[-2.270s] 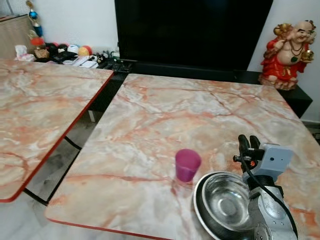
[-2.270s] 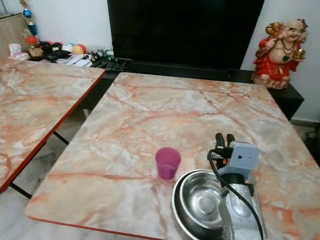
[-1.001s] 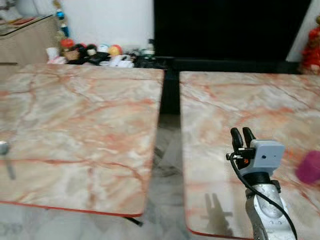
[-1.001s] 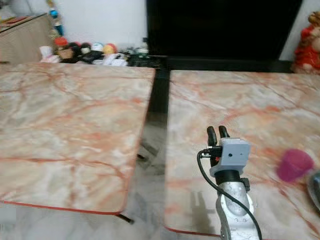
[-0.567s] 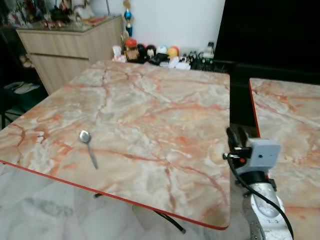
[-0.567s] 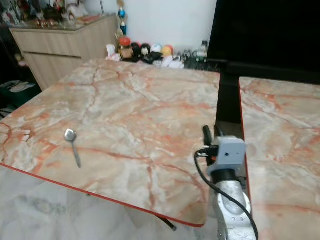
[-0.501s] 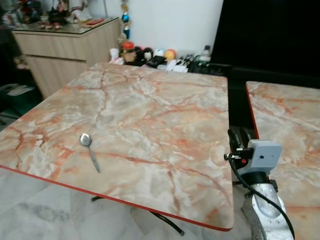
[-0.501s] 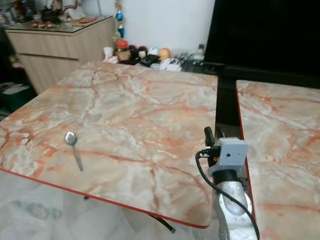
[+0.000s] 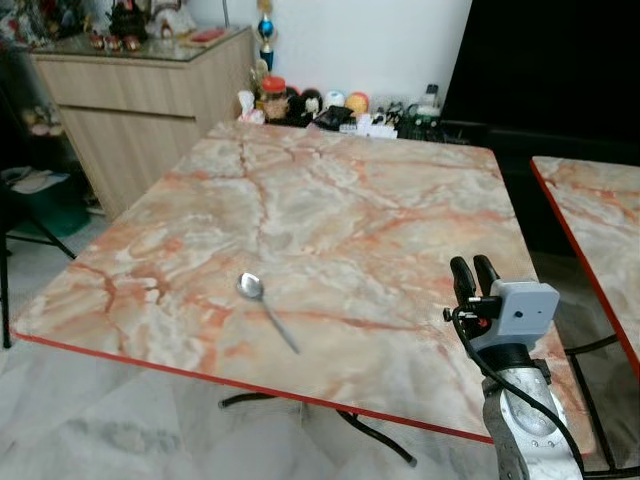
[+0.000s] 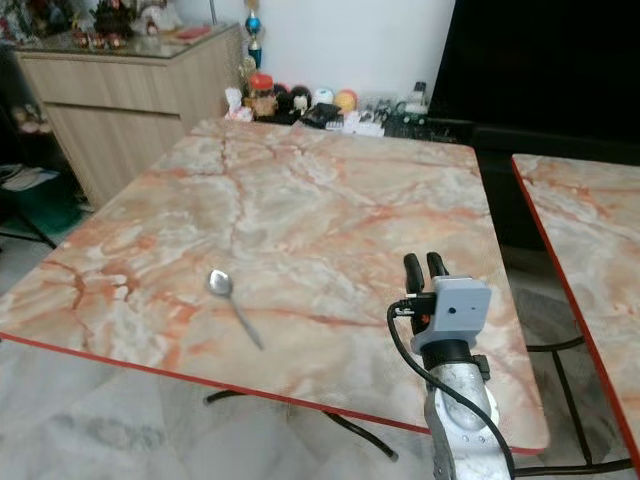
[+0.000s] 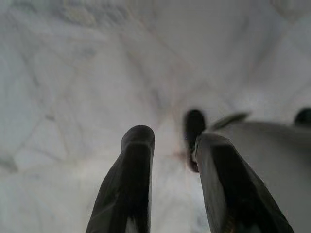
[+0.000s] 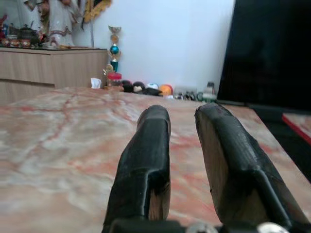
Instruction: Setting the table
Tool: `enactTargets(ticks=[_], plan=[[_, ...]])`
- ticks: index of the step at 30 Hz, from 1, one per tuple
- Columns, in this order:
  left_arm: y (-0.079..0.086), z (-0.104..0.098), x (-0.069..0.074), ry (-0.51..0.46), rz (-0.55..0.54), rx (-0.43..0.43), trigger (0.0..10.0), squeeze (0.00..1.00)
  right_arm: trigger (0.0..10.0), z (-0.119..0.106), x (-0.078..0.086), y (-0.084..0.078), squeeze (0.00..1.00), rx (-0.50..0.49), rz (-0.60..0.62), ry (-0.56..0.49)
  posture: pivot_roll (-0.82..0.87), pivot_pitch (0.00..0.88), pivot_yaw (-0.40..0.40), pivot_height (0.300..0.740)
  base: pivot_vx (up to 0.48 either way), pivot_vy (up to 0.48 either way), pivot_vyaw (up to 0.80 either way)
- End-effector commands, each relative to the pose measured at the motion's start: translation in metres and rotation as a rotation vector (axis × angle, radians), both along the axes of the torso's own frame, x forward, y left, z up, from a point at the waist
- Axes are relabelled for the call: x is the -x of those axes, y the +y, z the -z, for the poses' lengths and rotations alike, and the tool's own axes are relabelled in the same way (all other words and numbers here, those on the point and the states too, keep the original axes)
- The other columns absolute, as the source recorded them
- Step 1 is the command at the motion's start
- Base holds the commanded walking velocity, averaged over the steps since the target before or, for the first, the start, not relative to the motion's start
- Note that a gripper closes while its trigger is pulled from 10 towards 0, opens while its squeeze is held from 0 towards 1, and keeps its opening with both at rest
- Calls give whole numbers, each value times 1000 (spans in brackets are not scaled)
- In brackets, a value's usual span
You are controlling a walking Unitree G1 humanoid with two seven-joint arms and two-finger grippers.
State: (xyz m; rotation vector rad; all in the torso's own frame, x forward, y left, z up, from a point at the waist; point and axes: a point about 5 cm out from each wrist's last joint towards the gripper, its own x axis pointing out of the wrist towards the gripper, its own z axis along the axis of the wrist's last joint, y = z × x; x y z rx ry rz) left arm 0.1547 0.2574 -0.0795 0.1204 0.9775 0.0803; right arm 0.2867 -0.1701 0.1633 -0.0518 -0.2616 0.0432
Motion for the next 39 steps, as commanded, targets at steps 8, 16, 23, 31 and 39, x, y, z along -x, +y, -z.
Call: enactTargets(ticks=[8,16,23,31,39], plan=[[-2,2,1,13,-22,1,10000,0,10000,-1,-1,11,0,-16,-36,-1,-5,71,-21,740,0,339,0],[-5,0,-3,-9,-1,9,10000,0,10000,1,-1,13,0,-17,-41,4,-3,76,-18,740,0,0,0],[-7,-3,-11,-33,42,1,10000,0,10000,3,0,13,0,-16,-45,15,0,80,-17,740,0,-185,0],[-11,-4,-16,-48,45,12,10000,0,10000,12,1,12,0,-2,-50,54,1,84,-14,740,0,-43,0],[-10,-6,-19,-63,30,22,10000,0,10000,11,1,14,0,34,-61,47,-2,88,-10,740,0,0,0]])
